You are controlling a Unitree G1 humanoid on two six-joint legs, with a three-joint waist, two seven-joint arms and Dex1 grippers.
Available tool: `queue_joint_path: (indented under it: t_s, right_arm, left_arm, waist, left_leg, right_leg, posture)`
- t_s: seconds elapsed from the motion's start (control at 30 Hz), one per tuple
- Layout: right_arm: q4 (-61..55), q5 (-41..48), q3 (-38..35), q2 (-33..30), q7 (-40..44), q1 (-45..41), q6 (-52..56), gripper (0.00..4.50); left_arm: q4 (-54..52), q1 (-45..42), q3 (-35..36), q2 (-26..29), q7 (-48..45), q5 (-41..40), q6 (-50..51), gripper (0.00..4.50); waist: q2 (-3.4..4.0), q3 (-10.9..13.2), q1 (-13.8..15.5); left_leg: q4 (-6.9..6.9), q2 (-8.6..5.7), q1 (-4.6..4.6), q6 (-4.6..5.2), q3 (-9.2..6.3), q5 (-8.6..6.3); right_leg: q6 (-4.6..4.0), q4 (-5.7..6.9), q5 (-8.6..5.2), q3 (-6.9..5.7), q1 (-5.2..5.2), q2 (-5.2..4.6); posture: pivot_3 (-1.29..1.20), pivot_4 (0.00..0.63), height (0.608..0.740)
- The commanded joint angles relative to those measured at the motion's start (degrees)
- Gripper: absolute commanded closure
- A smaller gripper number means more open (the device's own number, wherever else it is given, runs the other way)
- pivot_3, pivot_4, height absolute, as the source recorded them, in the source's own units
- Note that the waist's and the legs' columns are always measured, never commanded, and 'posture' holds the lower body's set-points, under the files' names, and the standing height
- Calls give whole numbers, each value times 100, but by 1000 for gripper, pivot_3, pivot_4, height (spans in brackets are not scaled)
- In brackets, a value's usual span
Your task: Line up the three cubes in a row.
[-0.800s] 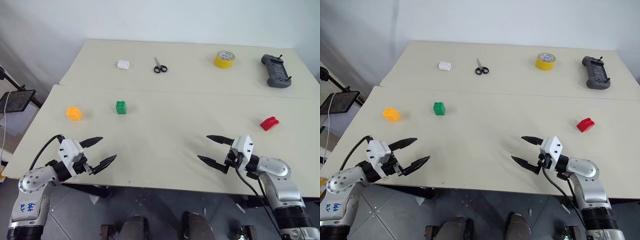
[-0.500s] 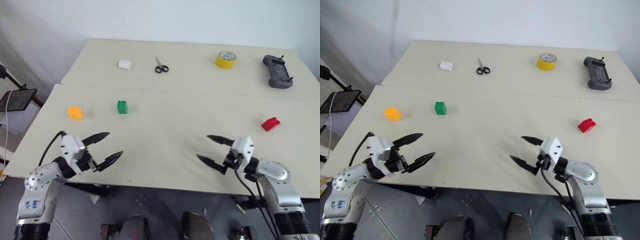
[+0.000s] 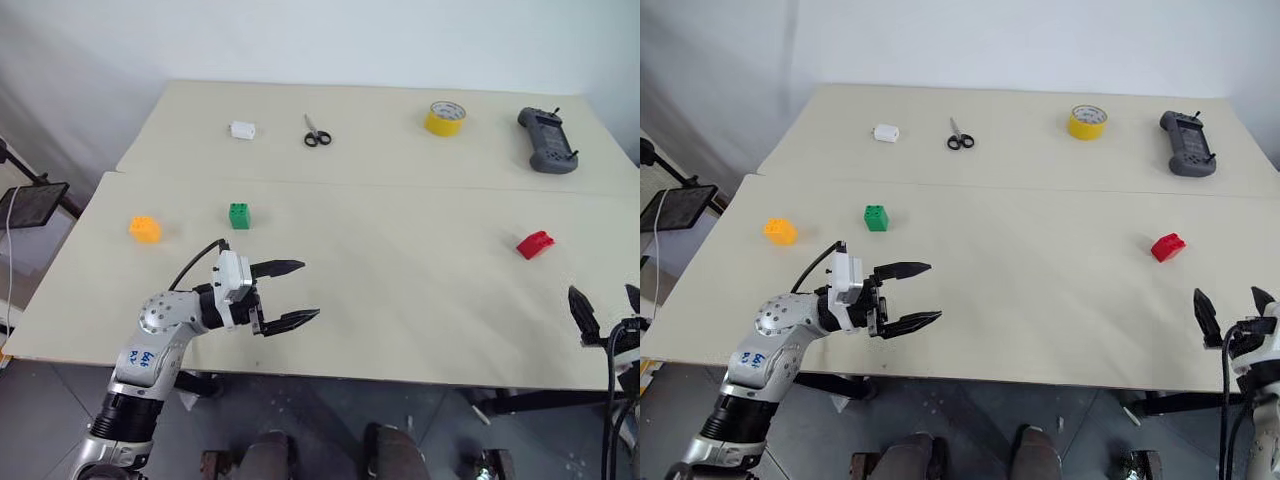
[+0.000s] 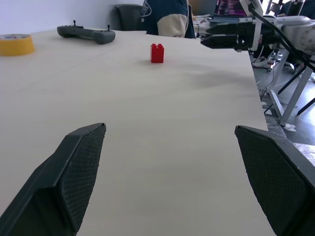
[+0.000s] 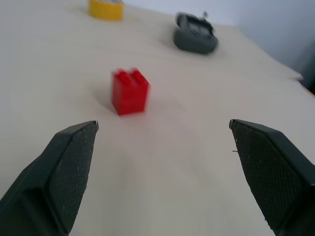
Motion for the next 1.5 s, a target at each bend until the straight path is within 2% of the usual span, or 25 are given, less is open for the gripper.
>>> queue_joint_path:
  t_s: [0.03,0.27,0.4,0.63,0.73,0.9,0.97,1.07,1.2,1.3,1.37,1.5]
  right_arm:
    - [309,-27,196,-488,315,-523,102,0]
    - [2331,-576,1172,-1293,998,-2494,219,0]
    - [3726,-955,1533,-1494,1026,-3609,-49,0]
    - [5165,-1461,1994,-1645,1141,-4579,-252,0]
    - [5379,-1533,2044,-1660,1230,-4716,-440,615]
    - [5432,-1525,2051,-1618,1587,-4799,-439,2315]
    - [5297,-1388,2004,-1579,2064,-4815,-473,2982]
    - [4740,-1222,2141,-1436,3066,-4773,-529,3018]
    - [3416,-938,2595,-1048,4105,-4883,207,3018]
    - [2388,-1138,3504,-715,4949,-4870,379,3018]
    - [2064,-1212,3929,-483,5267,-4887,423,3018]
    - [2083,-1247,4192,-264,5413,-4861,257,3018]
  left_arm:
    - [-209,24,11,70,-159,-186,205,20]
    - [-305,203,31,84,-169,-8,107,20]
    - [-466,309,141,65,-27,-87,232,20]
    - [-716,623,197,86,97,-61,245,20]
    - [-758,709,214,119,127,-15,219,0]
    - [-671,644,237,110,194,30,174,0]
    - [-602,602,247,124,186,59,109,0]
    - [-434,586,352,169,194,112,-50,0]
    - [-251,674,607,230,266,108,-208,0]
    - [-109,928,844,307,315,143,-343,0]
    - [-124,1091,944,338,362,128,-336,0]
    - [-291,1314,1033,357,473,97,-281,0]
  waist:
    - [11,5,-35]
    - [16,8,-29]
    - [16,9,25]
    - [17,10,24]
    - [18,10,15]
    - [18,10,17]
    - [19,10,19]
    - [21,12,15]
    - [24,12,-80]
    - [25,13,-110]
    - [25,13,-119]
    - [26,16,-13]
  left_leg:
    - [1,1,1,0,4,0]
    - [9,16,1,-2,5,0]
    - [11,16,-5,-3,2,0]
    - [13,16,-13,-3,0,0]
    - [12,17,-12,-3,1,0]
    - [14,18,-12,-4,2,0]
    - [14,19,-11,-5,2,-1]
    - [14,19,-11,-5,3,-1]
    - [14,29,-5,-10,3,-2]
    - [13,32,-6,-16,-3,-3]
    - [12,34,-5,-20,-3,-6]
    - [23,30,-16,-19,-9,-7]
  right_leg:
    - [0,0,0,3,0,0]
    - [-7,0,4,2,0,14]
    - [-7,-3,4,-1,0,15]
    - [-7,-9,4,-6,-1,14]
    - [-7,-10,4,-5,0,15]
    - [-7,-10,5,-4,0,16]
    - [-7,-10,5,-4,0,16]
    - [-8,-10,5,-4,0,17]
    - [-13,-8,8,-3,0,27]
    - [-14,-3,8,-7,-3,29]
    - [-14,-2,8,-7,-5,31]
    - [-13,-1,8,-8,-8,29]
  posture:
    - [0,150,740]
    - [0,150,740]
    - [0,150,740]
    - [0,150,740]
    - [0,150,740]
    - [0,150,740]
    - [0,150,740]
    - [0,150,740]
    - [0,150,740]
    - [0,150,740]
    - [0,150,740]
    - [0,150,740]
